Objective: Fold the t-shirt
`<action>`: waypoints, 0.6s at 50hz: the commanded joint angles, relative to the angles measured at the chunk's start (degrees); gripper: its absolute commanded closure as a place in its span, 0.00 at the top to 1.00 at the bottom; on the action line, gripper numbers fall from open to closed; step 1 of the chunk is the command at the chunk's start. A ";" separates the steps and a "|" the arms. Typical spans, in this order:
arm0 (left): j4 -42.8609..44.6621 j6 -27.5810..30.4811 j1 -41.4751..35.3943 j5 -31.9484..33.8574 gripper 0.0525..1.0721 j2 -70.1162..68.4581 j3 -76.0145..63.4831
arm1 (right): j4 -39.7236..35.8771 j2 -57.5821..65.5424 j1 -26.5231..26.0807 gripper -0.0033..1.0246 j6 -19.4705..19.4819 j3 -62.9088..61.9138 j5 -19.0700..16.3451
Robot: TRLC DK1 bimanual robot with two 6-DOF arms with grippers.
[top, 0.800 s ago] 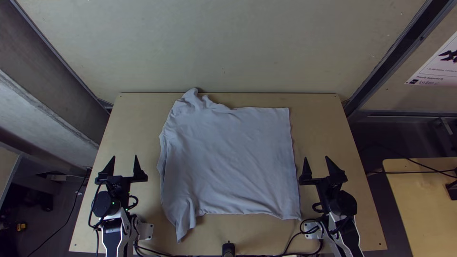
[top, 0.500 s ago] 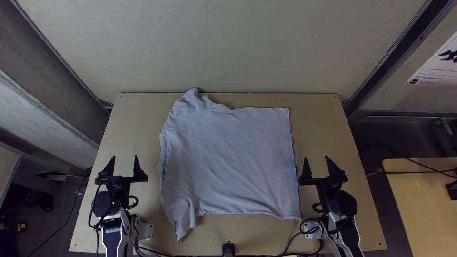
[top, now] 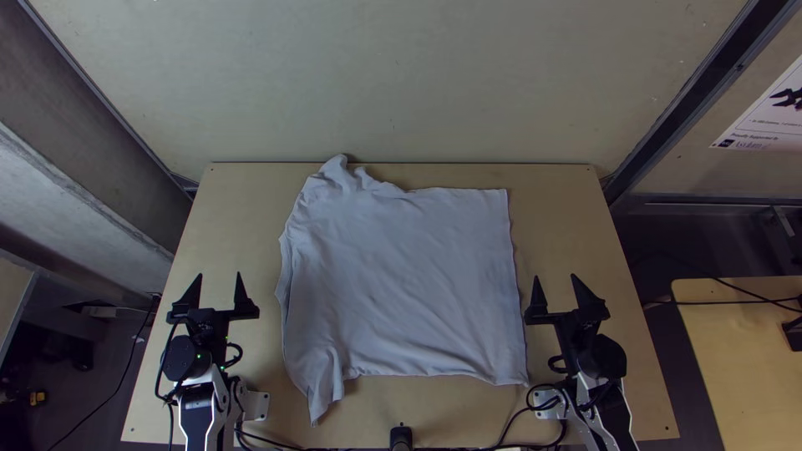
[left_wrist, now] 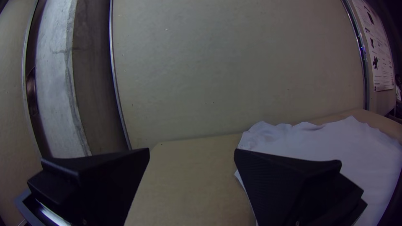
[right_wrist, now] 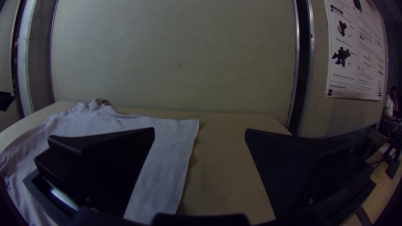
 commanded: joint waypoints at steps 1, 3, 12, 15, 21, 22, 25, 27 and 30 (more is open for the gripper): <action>-1.57 0.26 -0.28 0.19 0.95 -0.36 -2.35 | -0.01 -0.08 -0.20 0.96 0.83 -0.50 0.10; -1.57 0.26 -0.28 0.19 0.95 -0.36 -2.35 | -0.01 -0.08 -0.20 0.96 0.83 -0.50 0.10; -1.57 -2.02 -0.28 0.19 0.95 -0.36 -2.35 | -0.01 -0.08 -0.20 0.96 0.83 -0.50 0.10; -1.57 -2.02 -0.28 0.19 0.95 -0.36 -2.35 | -0.01 -0.08 -0.20 0.96 0.83 -0.50 0.10; -1.57 -2.73 -0.46 0.19 0.95 -0.36 -2.35 | -0.01 -0.08 -0.11 0.96 0.83 -0.50 0.10; -1.57 -3.08 -0.46 0.19 0.95 -0.36 -2.35 | -0.01 -0.08 -0.02 0.96 0.91 -0.50 0.10; -1.57 -3.17 -0.37 0.19 0.95 -0.36 -2.35 | -0.01 -0.08 0.06 0.96 0.91 -0.50 0.10; -1.57 -3.17 -0.37 0.19 0.95 -0.36 -2.35 | -0.01 -0.08 0.06 0.96 0.91 -0.50 0.10; -1.65 -3.17 -0.02 0.19 0.95 -0.36 -2.35 | -0.01 -0.08 0.06 0.96 0.91 -0.50 0.10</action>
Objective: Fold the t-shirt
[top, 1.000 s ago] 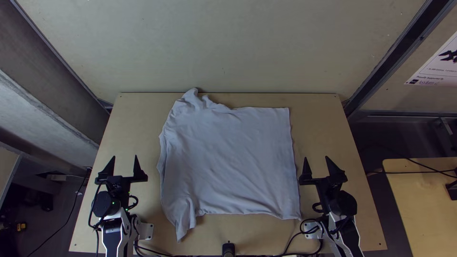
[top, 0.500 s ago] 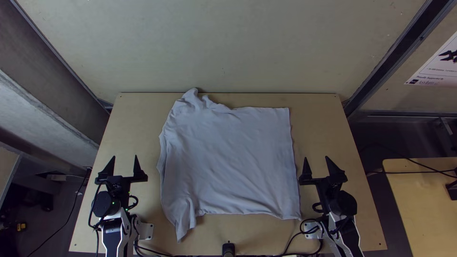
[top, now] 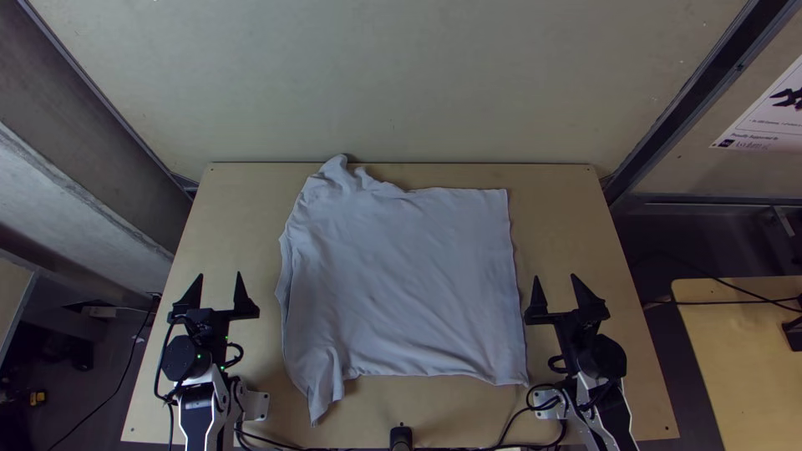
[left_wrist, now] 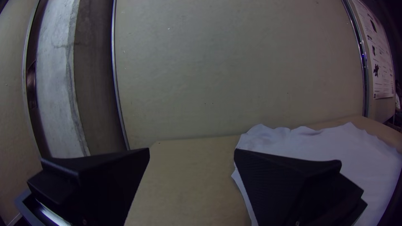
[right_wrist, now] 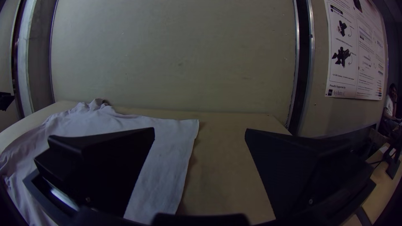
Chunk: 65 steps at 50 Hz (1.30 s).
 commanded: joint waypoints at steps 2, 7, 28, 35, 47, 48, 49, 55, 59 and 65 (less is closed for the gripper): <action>-1.65 -0.74 0.37 0.19 0.95 -0.36 -2.35 | -0.01 -0.08 0.04 0.96 0.91 -0.50 0.10; -1.74 -0.74 0.46 0.19 0.95 -0.27 -2.35 | -0.01 -0.08 0.04 0.96 0.83 -0.50 0.10; -1.74 -0.74 0.55 0.19 0.95 -0.36 -2.35 | -0.01 -0.08 0.31 0.96 1.44 -0.50 0.10; -1.65 -0.74 0.55 0.19 0.95 -0.36 -2.35 | -0.01 -0.08 0.39 0.96 1.44 -0.50 0.10; -1.65 -0.74 0.55 0.19 0.95 -0.36 -2.35 | -0.01 -0.08 0.31 0.96 1.44 -0.50 0.10; -1.65 -0.74 0.55 0.19 0.95 -0.36 -2.35 | -0.01 -0.08 0.39 0.96 1.44 -0.50 0.10; -1.65 -0.74 0.55 0.19 0.95 -0.36 -2.35 | -0.01 -0.08 0.39 0.96 1.44 -0.50 0.10; -1.57 -0.65 0.46 0.19 0.95 -0.36 -2.35 | -0.36 -0.08 0.13 0.96 1.18 -0.41 0.10; -1.30 -0.21 1.08 -0.25 0.95 -0.45 -2.35 | -3.79 -0.16 -0.05 0.96 1.62 0.12 0.02; -0.77 1.11 5.47 -0.42 0.95 -0.45 -1.91 | -3.88 -0.25 1.18 0.96 1.62 0.12 0.02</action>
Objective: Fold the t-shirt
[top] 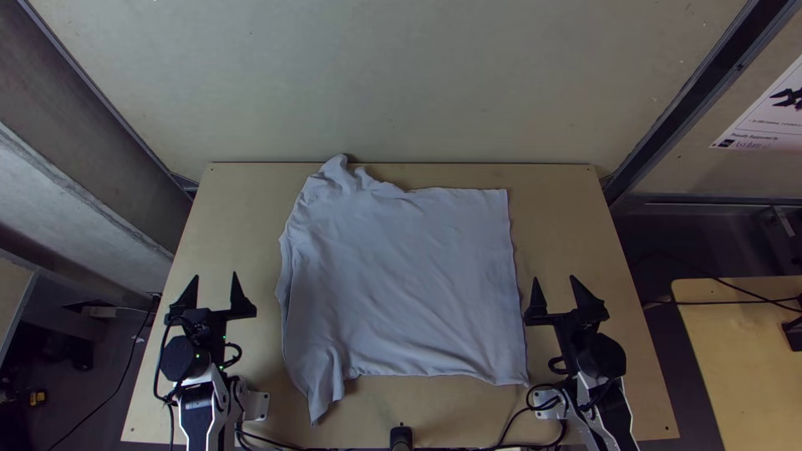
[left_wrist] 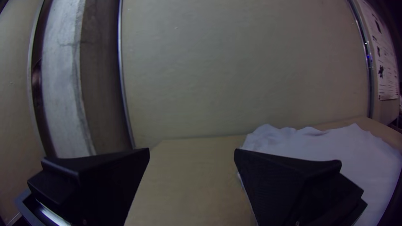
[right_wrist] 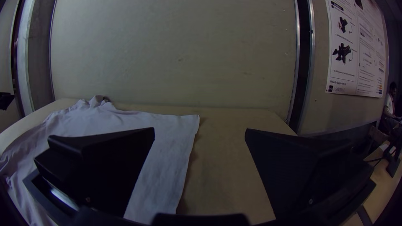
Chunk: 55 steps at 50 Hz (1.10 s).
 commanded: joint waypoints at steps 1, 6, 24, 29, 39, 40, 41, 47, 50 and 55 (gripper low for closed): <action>-0.80 1.30 3.57 -0.18 0.95 -0.54 -1.73 | -1.19 -0.25 1.16 0.96 0.94 -0.30 0.02; -0.18 1.74 4.89 -0.18 0.95 -0.45 0.55 | -1.01 -0.25 1.60 0.96 0.76 -0.21 0.02; 3.69 1.57 1.55 0.87 0.95 3.07 10.13 | -0.13 -0.08 2.39 0.96 -2.58 7.79 -0.69; 4.74 0.95 0.85 0.87 0.95 9.66 15.41 | 1.71 0.63 2.57 0.96 -4.33 10.07 -0.69; 7.46 -0.54 -1.44 0.87 0.95 21.79 25.95 | 5.49 7.04 2.66 0.96 -5.12 16.05 -0.69; 8.34 -0.63 -1.88 0.87 0.95 22.75 26.66 | 5.93 8.18 2.66 0.96 -5.12 16.84 -0.69; 9.13 -0.72 -2.23 0.87 0.95 23.46 27.27 | 6.37 9.33 2.66 0.96 -5.12 17.72 -0.69; 12.91 -2.48 -4.34 0.87 0.95 28.38 31.58 | 9.18 17.33 2.66 0.96 -4.95 22.99 -0.69; 13.18 -2.92 -5.48 0.87 0.95 31.54 34.30 | 10.41 22.25 2.66 0.96 -4.77 25.89 -0.69; 12.91 -3.79 -6.27 0.87 0.95 36.73 39.58 | 11.29 30.33 2.66 0.96 -4.60 31.60 -0.69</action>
